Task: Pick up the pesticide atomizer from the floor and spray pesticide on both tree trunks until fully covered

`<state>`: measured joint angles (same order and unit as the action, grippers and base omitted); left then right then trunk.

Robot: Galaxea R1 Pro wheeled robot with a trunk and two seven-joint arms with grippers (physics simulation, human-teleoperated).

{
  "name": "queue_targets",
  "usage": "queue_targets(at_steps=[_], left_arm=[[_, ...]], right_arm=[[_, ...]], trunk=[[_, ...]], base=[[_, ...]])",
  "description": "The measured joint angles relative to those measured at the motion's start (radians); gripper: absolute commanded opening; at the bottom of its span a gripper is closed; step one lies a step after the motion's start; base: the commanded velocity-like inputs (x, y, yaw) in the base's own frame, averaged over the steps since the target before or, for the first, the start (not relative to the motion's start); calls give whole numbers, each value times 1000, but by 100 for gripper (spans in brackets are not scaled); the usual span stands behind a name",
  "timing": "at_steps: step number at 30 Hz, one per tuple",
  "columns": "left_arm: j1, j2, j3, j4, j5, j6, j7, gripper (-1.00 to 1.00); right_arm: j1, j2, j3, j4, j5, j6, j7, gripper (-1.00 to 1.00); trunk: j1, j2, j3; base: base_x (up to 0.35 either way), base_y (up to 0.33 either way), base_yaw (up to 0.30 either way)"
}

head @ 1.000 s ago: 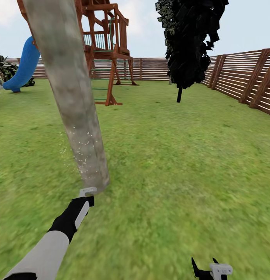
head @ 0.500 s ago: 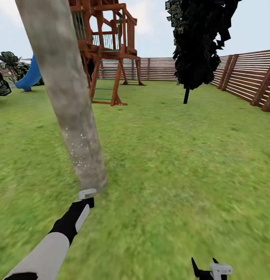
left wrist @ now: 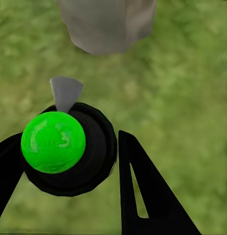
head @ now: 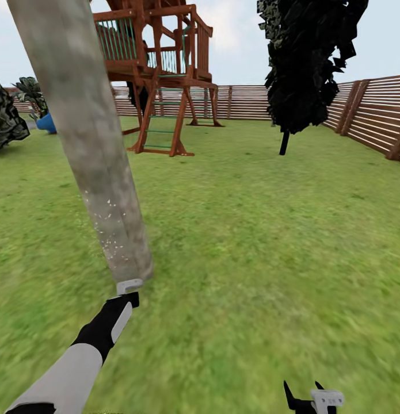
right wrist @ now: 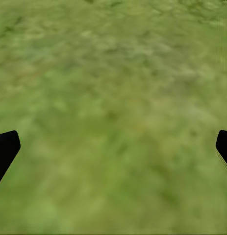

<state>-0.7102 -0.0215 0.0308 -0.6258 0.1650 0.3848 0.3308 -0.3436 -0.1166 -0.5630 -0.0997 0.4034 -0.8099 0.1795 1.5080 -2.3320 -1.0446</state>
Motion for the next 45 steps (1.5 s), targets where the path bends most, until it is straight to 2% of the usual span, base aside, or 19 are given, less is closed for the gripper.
queue_targets(at_steps=[11,23,38,45], left_arm=[[0,0,0,0,-2,0,0,-100],[0,0,0,0,-2,0,0,-100],[0,0,0,1,-2,-1,0,-100],[0,0,0,1,-2,-1,0,-100]], right_arm=[[0,0,0,0,0,0,0,100],[0,0,0,0,0,0,0,100],[0,1,0,0,0,0,0,100],[0,0,0,0,0,0,0,100]], trunk=[[0,0,0],[0,0,0],[0,0,0],[0,0,0]], base=[[86,-269,267],[86,-269,19],[86,-269,264],[86,-269,37]])
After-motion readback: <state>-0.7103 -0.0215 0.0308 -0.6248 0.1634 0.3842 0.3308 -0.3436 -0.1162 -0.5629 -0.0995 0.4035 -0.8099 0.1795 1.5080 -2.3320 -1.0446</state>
